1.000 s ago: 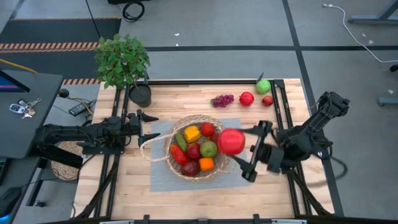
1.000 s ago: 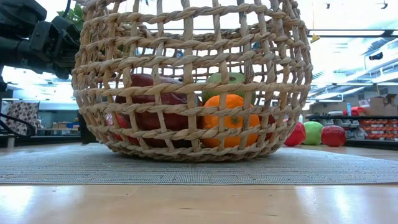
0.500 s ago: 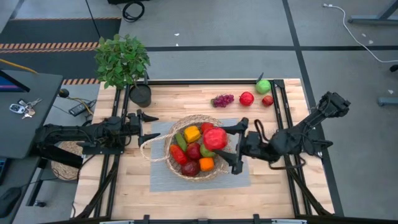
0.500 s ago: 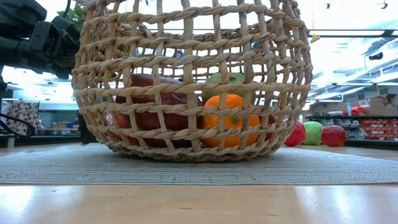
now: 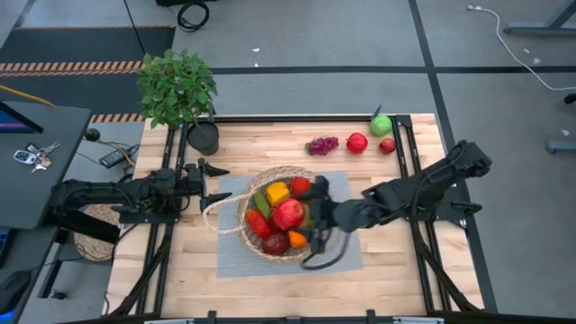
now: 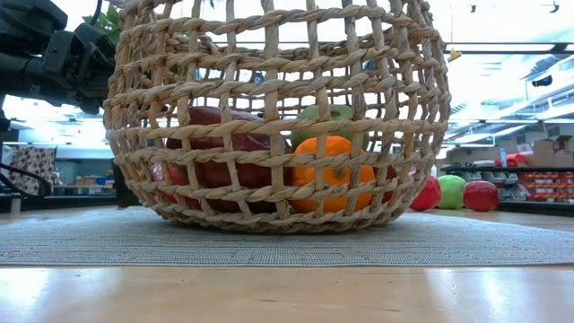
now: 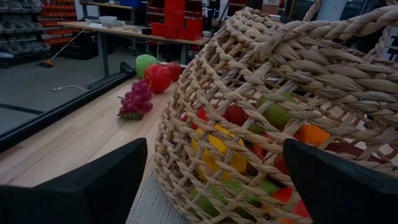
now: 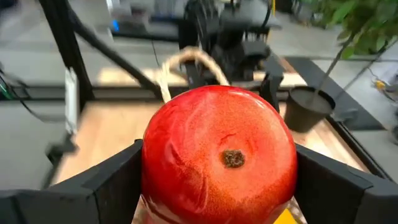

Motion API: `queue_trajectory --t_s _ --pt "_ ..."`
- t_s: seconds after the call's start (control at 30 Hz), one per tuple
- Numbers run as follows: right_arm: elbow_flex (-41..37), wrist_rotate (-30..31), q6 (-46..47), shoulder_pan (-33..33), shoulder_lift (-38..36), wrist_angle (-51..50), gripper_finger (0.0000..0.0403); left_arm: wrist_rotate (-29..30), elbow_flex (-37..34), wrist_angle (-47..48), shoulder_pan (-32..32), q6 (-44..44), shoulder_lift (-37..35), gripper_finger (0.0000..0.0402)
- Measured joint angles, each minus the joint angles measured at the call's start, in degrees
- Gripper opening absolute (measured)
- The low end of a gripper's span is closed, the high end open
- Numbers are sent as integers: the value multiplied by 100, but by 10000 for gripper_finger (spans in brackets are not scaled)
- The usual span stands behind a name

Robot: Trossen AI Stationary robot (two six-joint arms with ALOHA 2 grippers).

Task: Build produce basket
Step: Put the bottom red apple into the basket

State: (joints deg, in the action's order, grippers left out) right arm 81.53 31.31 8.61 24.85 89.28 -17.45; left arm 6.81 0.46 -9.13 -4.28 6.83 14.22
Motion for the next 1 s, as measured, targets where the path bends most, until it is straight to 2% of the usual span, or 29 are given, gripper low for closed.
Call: queue_trajectory --t_s 0.07,0.2,0.33,0.53,0.77,1.0 --pt "319 -76 -91 -108 299 -374 353 0 1 0 -1 0 2 382" --pt "922 -624 -122 -376 850 -903 353 -1 0 0 1 0 2 382" --pt "1274 -937 -267 -612 1379 -1393 353 -1 1 2 0 1 2 382" --pt "1330 -1195 -462 -954 1875 -1705 353 -1 1 1 0 2 2 382" --pt "1330 -2001 -489 -1145 2307 -2238 362 0 1 0 0 2 2 382" --pt "1331 -2091 -453 -1155 2400 -2415 394 0 1 0 -1 0 2 382"
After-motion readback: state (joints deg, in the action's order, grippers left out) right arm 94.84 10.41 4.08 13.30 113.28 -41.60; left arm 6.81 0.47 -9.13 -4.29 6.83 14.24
